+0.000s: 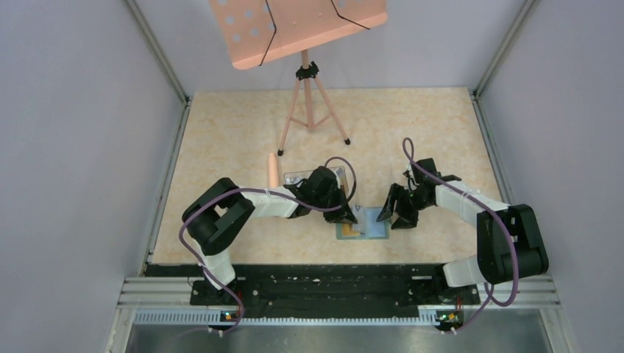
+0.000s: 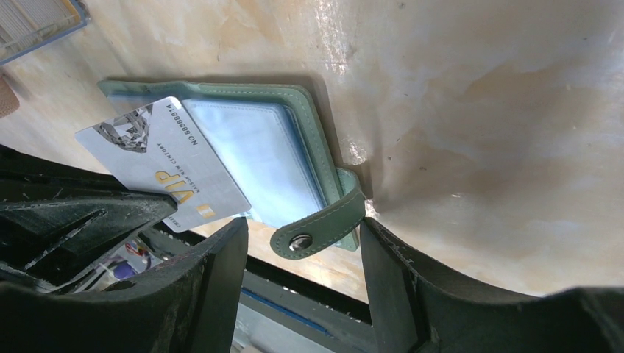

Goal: Put the credit cards into the card holder
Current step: Insert the credit card into the card holder.

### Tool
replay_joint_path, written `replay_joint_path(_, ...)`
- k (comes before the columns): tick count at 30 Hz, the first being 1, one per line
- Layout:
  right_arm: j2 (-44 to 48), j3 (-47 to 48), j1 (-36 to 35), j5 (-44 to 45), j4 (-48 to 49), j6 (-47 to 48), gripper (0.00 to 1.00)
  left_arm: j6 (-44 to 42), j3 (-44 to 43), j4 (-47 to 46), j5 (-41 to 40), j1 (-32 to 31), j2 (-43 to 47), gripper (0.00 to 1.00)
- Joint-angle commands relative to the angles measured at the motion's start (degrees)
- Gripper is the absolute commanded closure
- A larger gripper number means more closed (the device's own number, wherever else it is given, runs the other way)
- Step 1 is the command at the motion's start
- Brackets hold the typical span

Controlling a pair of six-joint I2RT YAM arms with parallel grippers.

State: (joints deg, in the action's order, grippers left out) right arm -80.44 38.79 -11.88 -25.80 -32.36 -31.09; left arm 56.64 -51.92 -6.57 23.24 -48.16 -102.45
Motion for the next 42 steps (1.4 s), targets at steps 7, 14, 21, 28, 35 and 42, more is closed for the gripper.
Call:
replay_joint_path(7,-0.6,-0.3,-0.3,-2.2,2.6,0.0,0.43,1.1,-1.3,-3.5,0.9,0.0,-1.6,1.00)
replay_joint_path(14,-0.6,-0.5,-0.3,-2.7,3.0,0.3,0.43,2.5,-1.4,-2.0,0.8,-0.3,-2.9,1.00)
replay_joint_path(21,-0.4,-0.9,-0.4,-3.1,3.3,0.2,0.44,4.5,-0.6,0.1,-0.5,-1.2,-2.6,1.00)
replay_joint_path(28,-0.5,-0.7,-0.4,-3.8,3.3,0.5,0.44,5.2,-1.0,-0.1,0.2,-2.5,-3.8,1.00)
replay_joint_path(35,-0.8,-0.9,-0.3,-4.4,3.3,0.9,0.45,5.1,-2.0,-0.3,0.5,-3.0,-5.4,1.00)
replay_joint_path(42,-0.3,-1.8,-0.3,-4.5,3.4,1.1,0.45,5.1,-1.9,-1.4,0.5,-2.6,-5.9,1.00)
